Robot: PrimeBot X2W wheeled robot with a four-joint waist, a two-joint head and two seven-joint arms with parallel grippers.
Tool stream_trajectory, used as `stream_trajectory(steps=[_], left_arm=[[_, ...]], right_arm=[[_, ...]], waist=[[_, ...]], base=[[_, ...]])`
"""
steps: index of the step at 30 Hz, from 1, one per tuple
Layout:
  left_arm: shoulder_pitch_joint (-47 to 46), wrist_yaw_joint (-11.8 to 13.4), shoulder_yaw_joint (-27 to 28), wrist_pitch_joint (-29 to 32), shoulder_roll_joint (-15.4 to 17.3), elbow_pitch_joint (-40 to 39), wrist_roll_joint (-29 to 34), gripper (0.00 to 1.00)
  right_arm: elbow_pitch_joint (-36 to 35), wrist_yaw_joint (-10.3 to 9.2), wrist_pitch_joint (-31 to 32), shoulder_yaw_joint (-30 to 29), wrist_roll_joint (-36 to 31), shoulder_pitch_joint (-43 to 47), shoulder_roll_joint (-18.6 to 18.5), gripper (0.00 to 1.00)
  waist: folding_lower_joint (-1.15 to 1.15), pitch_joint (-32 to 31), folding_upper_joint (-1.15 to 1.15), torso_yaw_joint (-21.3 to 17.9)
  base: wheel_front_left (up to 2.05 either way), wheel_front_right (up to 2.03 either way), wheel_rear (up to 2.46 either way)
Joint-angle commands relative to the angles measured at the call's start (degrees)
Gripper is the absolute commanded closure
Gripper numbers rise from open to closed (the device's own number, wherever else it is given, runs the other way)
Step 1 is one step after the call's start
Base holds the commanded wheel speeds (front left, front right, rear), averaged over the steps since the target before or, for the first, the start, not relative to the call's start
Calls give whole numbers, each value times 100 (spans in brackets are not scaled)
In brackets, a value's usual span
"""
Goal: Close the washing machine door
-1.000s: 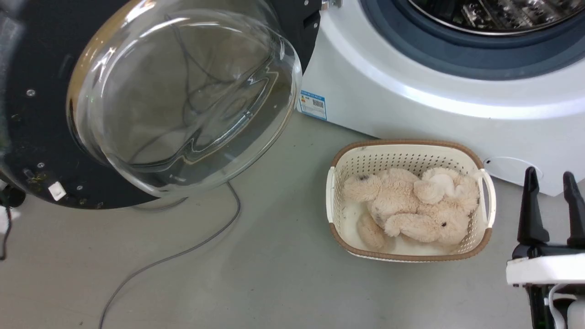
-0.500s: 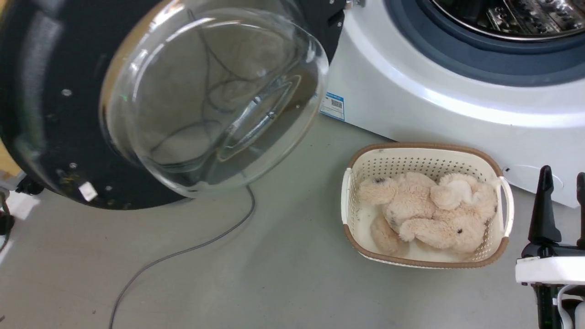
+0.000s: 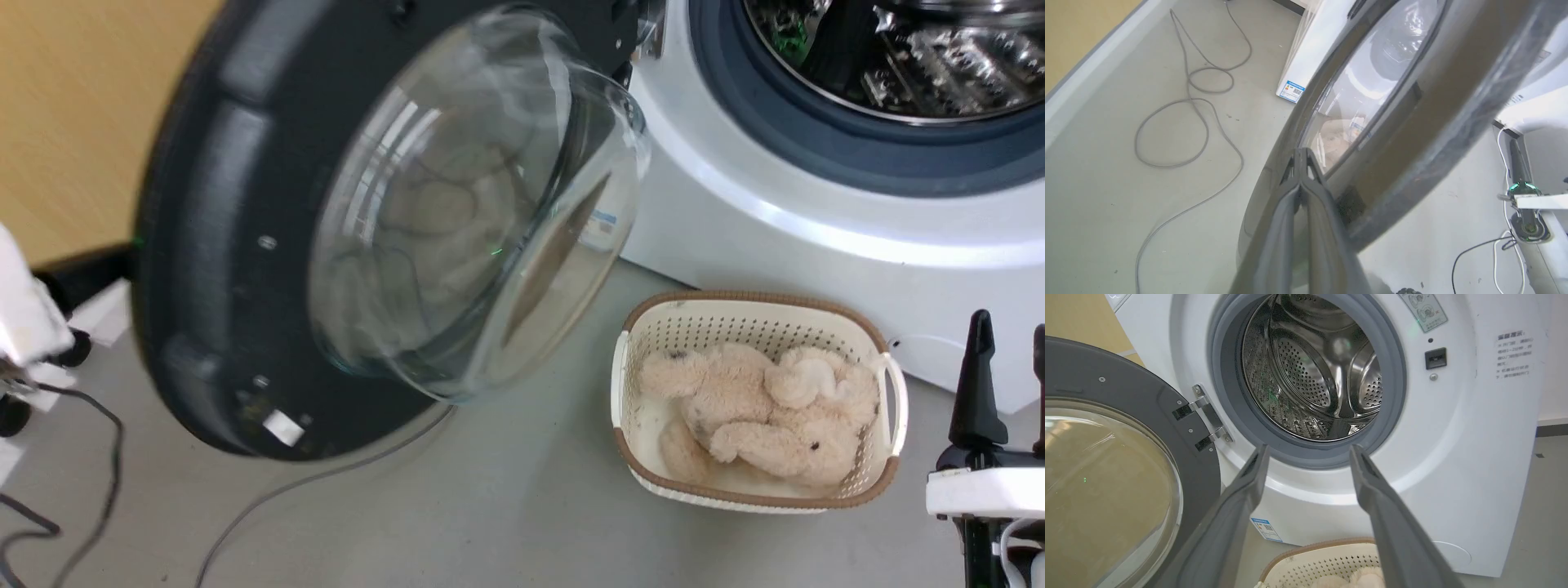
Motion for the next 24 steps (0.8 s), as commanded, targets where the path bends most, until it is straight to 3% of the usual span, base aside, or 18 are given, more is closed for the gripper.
stream_trajectory(steps=[1,6,11,24], left_arm=[[151,-25,-83,12,-10,-149,-84,100],[512,-25,-413,19,-73,-801,-395,100],[662,-25,-617,-161,-343,-1192,-681,100],[565,-25,-1586,-486,-1196,-1837,-1073,100]], right_arm=[[8,5,-26,-13,28,86,-4,0],[52,5,-26,-21,83,178,-4,0],[69,5,-26,74,119,181,-4,0],[72,5,-26,139,66,159,-4,0]], waist=[[0,-74,0,-3],[0,-262,0,-41],[0,-365,0,-233],[0,-406,0,-1422]], base=[[0,0,0],[0,0,0],[0,0,0],[0,0,0]])
